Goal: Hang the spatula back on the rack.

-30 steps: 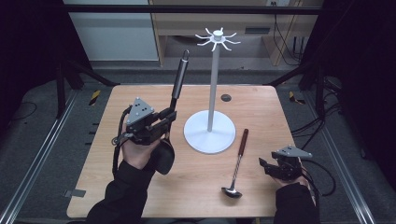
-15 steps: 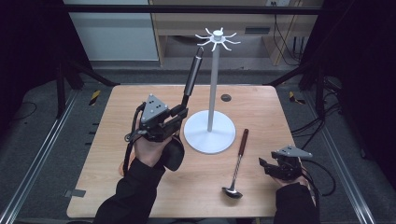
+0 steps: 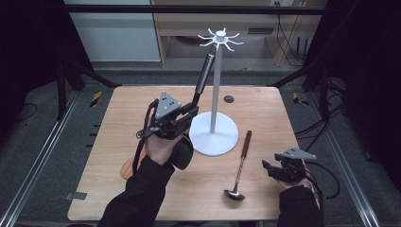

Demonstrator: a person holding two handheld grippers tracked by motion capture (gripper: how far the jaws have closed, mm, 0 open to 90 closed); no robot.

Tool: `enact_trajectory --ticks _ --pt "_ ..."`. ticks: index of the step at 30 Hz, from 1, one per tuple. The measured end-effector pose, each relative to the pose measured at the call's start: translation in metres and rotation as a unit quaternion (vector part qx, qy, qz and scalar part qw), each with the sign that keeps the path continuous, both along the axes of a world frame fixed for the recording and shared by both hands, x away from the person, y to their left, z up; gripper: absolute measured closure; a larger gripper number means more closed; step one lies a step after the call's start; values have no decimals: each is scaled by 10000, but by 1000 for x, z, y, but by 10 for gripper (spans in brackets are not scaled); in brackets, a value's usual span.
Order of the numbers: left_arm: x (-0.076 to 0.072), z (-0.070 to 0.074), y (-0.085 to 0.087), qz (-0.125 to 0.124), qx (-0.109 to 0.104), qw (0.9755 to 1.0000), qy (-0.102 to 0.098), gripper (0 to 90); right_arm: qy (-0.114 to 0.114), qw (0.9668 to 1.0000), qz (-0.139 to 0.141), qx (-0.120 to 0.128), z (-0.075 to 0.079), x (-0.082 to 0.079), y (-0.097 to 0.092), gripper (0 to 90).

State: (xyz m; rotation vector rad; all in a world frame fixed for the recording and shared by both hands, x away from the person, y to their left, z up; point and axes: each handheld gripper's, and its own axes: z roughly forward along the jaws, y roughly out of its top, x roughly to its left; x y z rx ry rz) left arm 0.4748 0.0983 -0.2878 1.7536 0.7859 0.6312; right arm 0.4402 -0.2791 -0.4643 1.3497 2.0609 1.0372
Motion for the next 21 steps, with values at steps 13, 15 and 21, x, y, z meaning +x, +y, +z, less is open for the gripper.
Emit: enact_trajectory --ticks 13,15,21 --pt "11 -6 -9 40 20 10000 74 749 -5 10000 4 8 0 0 0 403" --pt "11 -8 -10 45 12 10000 80 749 13 10000 4 21 0 0 0 402" --pt "13 -12 -14 115 -45 9999 28 748 -2 10000 6 10 0 0 0 401"
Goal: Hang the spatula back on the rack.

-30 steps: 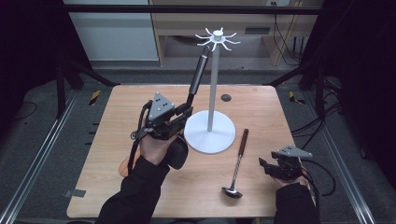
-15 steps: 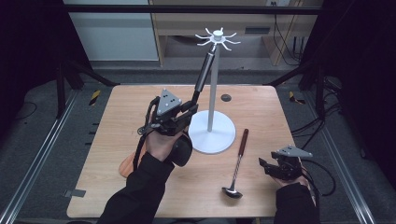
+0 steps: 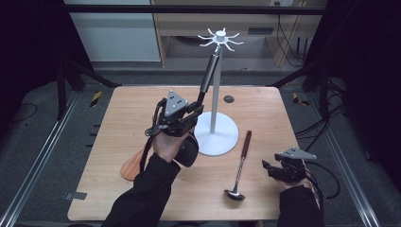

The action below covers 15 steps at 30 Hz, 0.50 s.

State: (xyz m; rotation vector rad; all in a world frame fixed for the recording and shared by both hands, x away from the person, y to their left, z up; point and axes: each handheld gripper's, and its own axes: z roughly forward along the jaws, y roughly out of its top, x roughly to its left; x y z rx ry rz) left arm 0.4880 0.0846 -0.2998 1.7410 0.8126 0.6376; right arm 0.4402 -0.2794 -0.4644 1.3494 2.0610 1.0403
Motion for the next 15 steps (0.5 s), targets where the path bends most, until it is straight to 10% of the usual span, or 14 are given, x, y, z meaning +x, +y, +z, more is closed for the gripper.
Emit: enact_trajectory --ticks 15 --pt "4 -8 -4 61 -10 10000 -1 746 22 10000 8 6 0 0 0 397"
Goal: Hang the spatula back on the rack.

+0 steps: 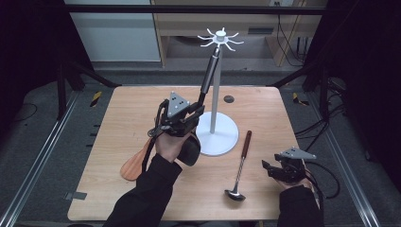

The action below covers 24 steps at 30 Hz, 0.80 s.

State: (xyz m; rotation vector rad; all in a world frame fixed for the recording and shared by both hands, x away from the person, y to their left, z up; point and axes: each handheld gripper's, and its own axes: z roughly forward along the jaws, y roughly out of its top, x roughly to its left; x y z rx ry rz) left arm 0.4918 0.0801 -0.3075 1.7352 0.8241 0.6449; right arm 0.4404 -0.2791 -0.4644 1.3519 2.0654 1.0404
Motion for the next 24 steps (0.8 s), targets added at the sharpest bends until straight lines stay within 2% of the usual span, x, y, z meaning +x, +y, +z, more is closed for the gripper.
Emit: enact_trajectory --ticks 5,10,24 --pt "4 -5 -2 10 13 10000 42 744 -2 10000 3 -4 0 0 0 396" --pt "9 -7 -3 24 -68 9999 81 744 -3 10000 9 3 0 0 0 395" --pt "21 -12 -10 49 -90 9999 36 744 -2 10000 8 10 0 0 0 394"
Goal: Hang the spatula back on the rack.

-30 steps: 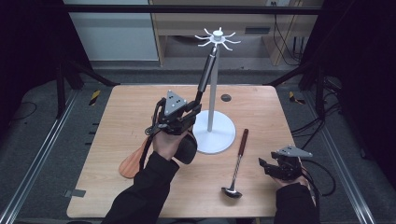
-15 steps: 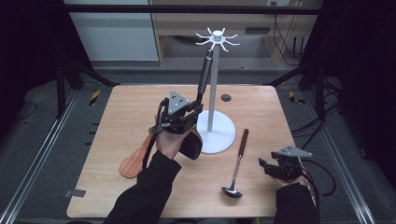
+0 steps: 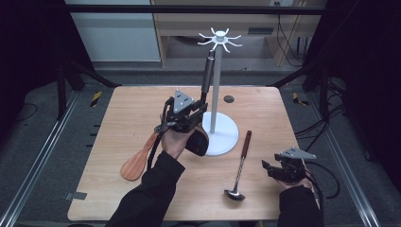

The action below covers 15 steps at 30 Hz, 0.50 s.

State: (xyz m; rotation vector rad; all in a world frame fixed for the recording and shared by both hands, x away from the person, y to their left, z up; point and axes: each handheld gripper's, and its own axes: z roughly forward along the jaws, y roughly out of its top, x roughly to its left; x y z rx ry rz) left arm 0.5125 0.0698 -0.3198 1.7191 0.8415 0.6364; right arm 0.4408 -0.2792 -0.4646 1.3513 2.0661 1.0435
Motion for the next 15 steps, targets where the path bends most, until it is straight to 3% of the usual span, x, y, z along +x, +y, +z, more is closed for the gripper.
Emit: enact_trajectory --ticks 15 --pt "9 -2 -6 18 -71 10000 20 743 -6 10000 -1 -29 0 0 0 394"
